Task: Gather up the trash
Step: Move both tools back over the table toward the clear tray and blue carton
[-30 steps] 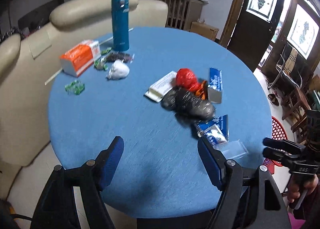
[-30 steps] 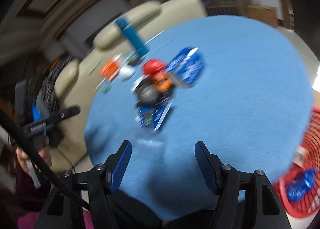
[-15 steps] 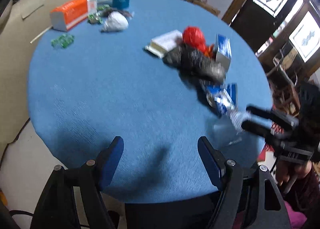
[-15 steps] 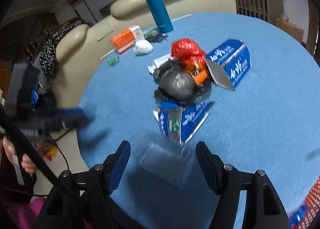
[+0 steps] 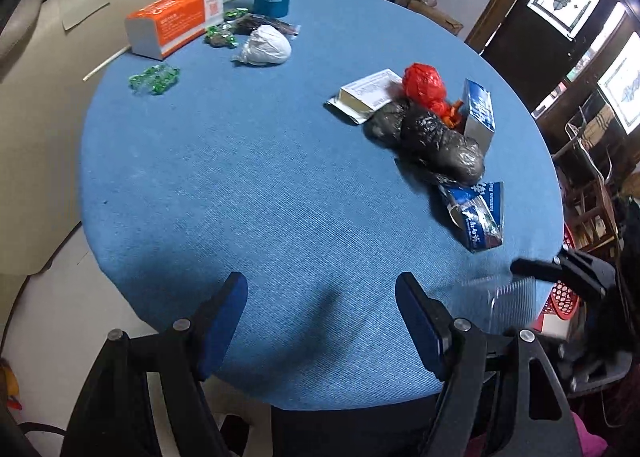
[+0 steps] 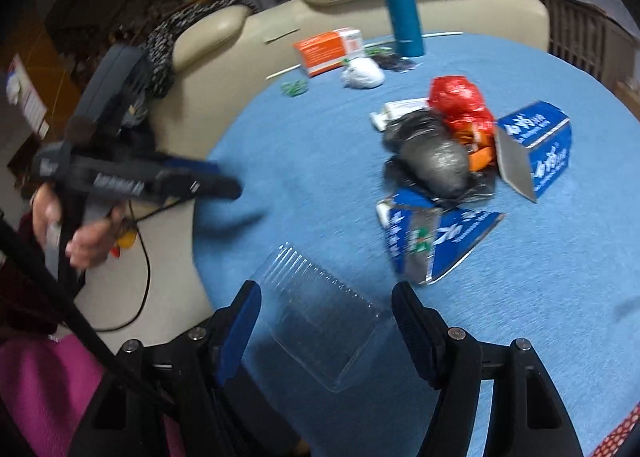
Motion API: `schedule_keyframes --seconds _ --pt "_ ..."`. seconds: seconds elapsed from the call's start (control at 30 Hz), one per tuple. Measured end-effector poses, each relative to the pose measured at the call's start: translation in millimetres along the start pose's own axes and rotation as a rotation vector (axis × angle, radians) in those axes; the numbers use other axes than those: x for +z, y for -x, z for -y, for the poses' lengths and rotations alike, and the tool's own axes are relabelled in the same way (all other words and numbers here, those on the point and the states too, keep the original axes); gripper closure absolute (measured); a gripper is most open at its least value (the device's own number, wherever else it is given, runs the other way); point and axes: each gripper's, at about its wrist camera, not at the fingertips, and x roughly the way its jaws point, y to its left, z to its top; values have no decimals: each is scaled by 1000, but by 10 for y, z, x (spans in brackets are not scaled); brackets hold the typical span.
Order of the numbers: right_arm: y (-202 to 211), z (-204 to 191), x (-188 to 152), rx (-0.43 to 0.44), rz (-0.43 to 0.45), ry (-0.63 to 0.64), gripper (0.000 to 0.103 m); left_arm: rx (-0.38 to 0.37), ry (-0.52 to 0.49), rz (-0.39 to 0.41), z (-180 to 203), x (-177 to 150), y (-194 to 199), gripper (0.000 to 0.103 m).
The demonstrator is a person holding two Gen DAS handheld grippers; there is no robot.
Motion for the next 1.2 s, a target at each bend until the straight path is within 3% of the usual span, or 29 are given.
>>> schedule_keyframes --seconds 0.2,0.4,0.7,0.9,1.2 --pt "-11 -137 -74 -5 -18 51 28 3 -11 6 47 19 21 26" --pt "-47 -78 -99 15 -10 5 27 10 -11 2 44 19 12 26" --pt "150 -191 -72 -23 25 47 27 11 5 3 3 17 8 26" --pt "6 -240 -134 -43 -12 67 26 3 0 -9 36 -13 -22 26" --pt "134 -381 -260 5 15 81 26 -4 6 -14 28 -27 -30 26"
